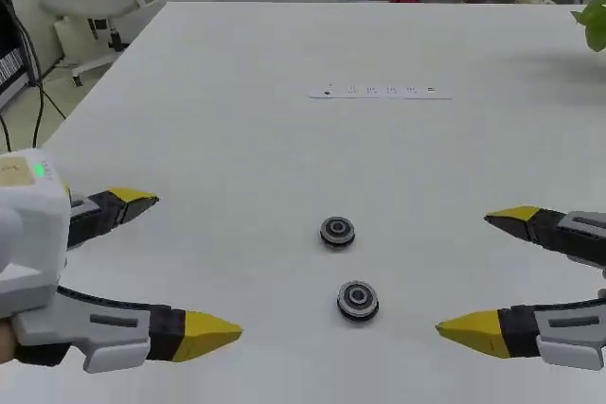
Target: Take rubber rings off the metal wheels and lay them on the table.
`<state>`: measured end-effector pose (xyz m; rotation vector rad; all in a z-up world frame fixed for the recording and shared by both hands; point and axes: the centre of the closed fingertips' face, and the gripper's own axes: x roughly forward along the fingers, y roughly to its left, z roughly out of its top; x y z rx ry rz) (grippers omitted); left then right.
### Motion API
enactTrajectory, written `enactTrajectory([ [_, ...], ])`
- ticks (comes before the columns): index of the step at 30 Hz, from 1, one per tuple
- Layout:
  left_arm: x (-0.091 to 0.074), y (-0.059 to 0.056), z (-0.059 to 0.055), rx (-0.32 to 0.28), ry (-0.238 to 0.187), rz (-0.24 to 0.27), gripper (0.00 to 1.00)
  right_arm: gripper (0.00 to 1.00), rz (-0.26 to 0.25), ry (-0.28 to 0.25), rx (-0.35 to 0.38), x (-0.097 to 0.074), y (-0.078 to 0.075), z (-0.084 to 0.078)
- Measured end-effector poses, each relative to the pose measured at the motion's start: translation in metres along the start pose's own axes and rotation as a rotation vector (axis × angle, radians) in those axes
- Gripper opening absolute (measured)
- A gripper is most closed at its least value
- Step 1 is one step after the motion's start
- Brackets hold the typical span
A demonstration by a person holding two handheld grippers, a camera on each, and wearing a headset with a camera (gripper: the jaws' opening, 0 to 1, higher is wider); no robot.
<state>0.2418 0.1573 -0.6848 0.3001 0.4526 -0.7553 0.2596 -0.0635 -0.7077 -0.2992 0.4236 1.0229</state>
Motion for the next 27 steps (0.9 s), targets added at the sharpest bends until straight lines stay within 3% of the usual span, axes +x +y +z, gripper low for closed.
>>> enactTrajectory([
  [27, -0.010, -0.003, -0.001, -0.001, -0.010, 0.011, 1.00, 0.78, 0.016, 0.050, -0.046, -0.005, 0.015, -0.009],
])
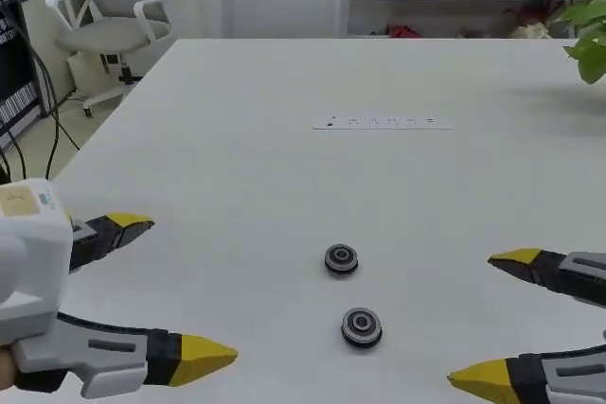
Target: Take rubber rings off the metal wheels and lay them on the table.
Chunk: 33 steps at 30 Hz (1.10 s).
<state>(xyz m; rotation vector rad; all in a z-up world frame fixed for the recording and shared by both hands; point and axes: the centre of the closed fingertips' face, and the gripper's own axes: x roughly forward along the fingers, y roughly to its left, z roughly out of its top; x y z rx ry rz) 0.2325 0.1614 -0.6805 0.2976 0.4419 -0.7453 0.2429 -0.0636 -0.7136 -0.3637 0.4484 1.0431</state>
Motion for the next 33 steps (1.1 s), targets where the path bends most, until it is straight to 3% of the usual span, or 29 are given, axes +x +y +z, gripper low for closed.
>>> enactTrajectory([
  [10, 0.002, 0.003, 0.000, 0.008, 0.009, 0.000, 1.00, 0.79, -0.010, -0.047, 0.039, 0.000, -0.005, 0.010],
  [17, 0.005, 0.005, 0.001, 0.009, 0.010, 0.001, 1.00, 0.81, -0.020, -0.048, 0.055, 0.001, -0.011, 0.009],
  [33, 0.004, 0.005, -0.001, 0.012, 0.014, 0.009, 1.00, 0.83, -0.004, -0.052, 0.064, 0.003, -0.007, 0.009],
])
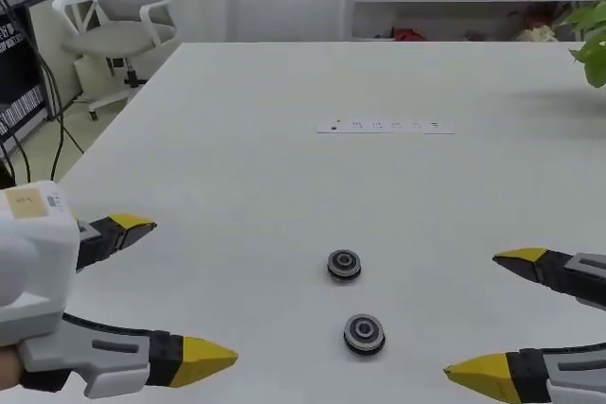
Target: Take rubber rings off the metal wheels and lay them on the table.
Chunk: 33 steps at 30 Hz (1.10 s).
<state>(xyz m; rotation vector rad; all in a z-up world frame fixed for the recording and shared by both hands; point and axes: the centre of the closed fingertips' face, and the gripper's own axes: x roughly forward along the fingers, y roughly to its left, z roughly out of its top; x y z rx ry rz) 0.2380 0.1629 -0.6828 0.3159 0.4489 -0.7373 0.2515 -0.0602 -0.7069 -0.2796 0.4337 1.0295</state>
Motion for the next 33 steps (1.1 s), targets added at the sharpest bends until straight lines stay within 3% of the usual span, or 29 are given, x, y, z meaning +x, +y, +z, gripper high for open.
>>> enactTrajectory([
  [33, 0.0018, 0.0072, 0.0016, 0.012, 0.000, -0.003, 1.00, 0.83, 0.002, -0.007, -0.017, 0.0006, -0.0034, 0.0045],
])
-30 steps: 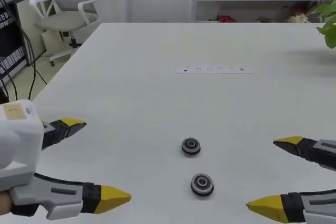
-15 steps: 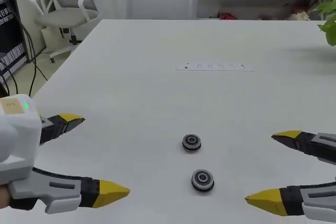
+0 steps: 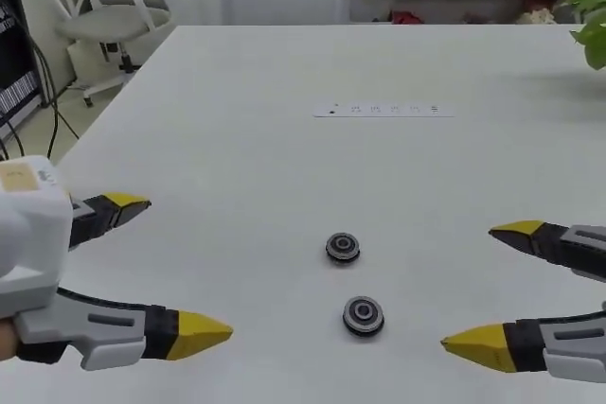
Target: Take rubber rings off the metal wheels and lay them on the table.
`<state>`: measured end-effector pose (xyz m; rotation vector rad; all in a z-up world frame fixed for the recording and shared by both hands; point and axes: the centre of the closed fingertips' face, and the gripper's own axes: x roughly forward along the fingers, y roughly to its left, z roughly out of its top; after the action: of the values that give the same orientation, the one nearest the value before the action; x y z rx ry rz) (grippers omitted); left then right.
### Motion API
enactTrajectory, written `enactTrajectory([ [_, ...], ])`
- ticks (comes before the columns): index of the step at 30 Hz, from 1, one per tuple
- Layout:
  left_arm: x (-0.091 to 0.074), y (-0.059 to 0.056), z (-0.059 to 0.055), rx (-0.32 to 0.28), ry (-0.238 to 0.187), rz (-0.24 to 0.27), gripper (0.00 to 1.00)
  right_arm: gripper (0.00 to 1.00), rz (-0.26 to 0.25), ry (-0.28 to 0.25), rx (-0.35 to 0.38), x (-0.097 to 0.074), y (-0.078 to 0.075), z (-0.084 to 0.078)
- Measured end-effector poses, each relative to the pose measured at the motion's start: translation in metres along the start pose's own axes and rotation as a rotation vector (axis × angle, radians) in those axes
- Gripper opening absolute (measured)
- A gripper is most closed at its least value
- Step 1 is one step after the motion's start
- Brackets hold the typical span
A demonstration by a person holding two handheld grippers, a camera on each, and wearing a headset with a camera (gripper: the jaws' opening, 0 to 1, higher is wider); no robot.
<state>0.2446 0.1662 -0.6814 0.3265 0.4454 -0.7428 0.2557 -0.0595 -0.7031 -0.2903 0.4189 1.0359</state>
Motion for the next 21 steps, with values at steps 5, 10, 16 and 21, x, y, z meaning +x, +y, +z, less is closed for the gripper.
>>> enactTrajectory([
  [5, 0.004, -0.002, 0.002, 0.006, 0.000, -0.013, 1.00, 0.82, -0.002, -0.004, -0.001, 0.001, -0.002, 0.000],
  [10, 0.007, -0.002, 0.001, 0.008, 0.004, -0.022, 1.00, 0.81, 0.005, -0.005, -0.009, 0.003, -0.003, 0.001],
  [16, 0.012, -0.002, 0.000, 0.012, 0.003, -0.031, 1.00, 0.79, 0.013, 0.000, -0.024, 0.008, -0.004, 0.001],
  [21, 0.017, -0.005, 0.001, 0.022, 0.001, -0.046, 1.00, 0.78, 0.018, -0.005, -0.025, 0.012, -0.008, 0.001],
])
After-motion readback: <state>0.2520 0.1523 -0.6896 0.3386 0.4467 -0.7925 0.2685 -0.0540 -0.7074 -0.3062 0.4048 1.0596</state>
